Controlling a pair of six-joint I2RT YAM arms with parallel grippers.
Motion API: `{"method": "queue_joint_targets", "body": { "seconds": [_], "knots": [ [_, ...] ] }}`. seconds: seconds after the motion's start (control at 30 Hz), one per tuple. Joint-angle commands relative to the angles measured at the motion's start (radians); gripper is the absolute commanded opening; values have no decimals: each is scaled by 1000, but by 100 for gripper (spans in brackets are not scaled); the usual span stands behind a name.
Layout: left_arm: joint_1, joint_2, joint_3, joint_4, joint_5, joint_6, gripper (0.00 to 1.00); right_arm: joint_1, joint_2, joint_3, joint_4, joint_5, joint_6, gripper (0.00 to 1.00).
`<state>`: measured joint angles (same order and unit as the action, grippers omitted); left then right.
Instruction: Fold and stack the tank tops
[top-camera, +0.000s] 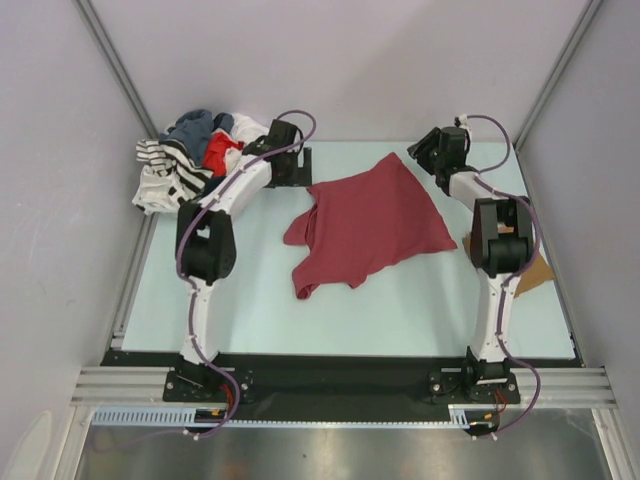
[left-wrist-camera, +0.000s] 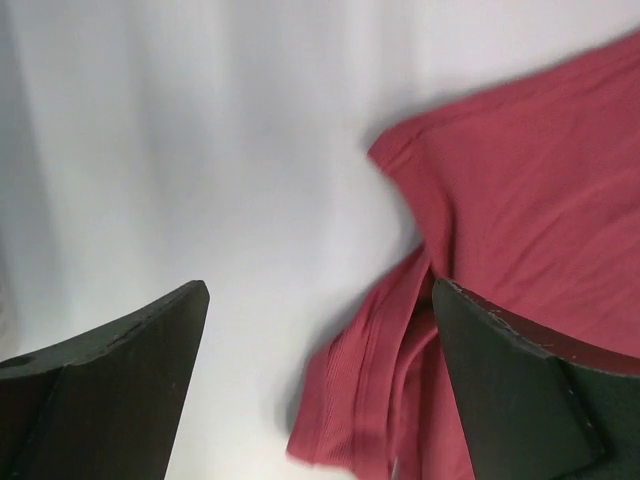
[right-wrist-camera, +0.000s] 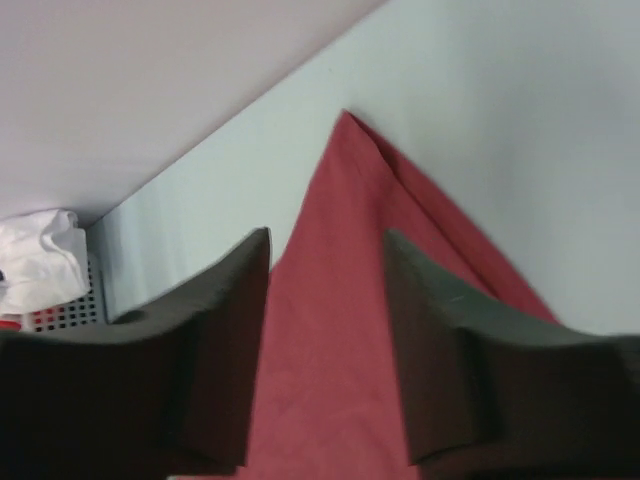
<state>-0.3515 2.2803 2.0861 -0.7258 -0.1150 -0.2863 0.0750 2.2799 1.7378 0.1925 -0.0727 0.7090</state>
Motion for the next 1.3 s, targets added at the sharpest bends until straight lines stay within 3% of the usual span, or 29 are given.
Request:
{"method": "queue_joint_targets", "body": {
  "seconds": [0.0, 0.03, 0.07, 0.27, 0.4, 0.6, 0.97, 1.03, 1.07, 1.23, 1.27],
  "knots": [
    [-30, -227, -159, 97, -66, 16, 99, -14, -255, -130, -109, 37, -11, 49],
    [-37, -258, -205, 106, -63, 4, 98, -14, -299, -177, -122, 51, -22, 44],
    [-47, -312, -290, 114, -58, -4, 98, -14, -339, -279, -148, 71, -25, 43],
    [-47, -462, -594, 222, 4, -88, 91, -20, -611, -533, -295, 160, -17, 38],
    [-47, -496, -694, 298, 72, -123, 89, -23, -735, -682, -327, 189, -23, 34],
    [-49, -484, -753, 356, 107, -111, 76, -30, -870, -876, -324, 235, -32, 30],
    [-49, -377, -738, 348, 182, -108, 79, -40, -950, -995, -297, 223, -31, 29],
    [-50, -357, -738, 345, 170, -114, 72, -40, -944, -995, -304, 238, -32, 29],
    [-49, -352, -736, 339, 164, -116, 60, -40, -942, -998, -303, 240, -34, 29],
    [-47, -347, -747, 327, 118, -125, 28, -41, -916, -1009, -297, 270, -28, 32],
    [-44, -350, -751, 325, 118, -123, 16, -41, -907, -1006, -295, 271, -25, 32]
  ]
}}
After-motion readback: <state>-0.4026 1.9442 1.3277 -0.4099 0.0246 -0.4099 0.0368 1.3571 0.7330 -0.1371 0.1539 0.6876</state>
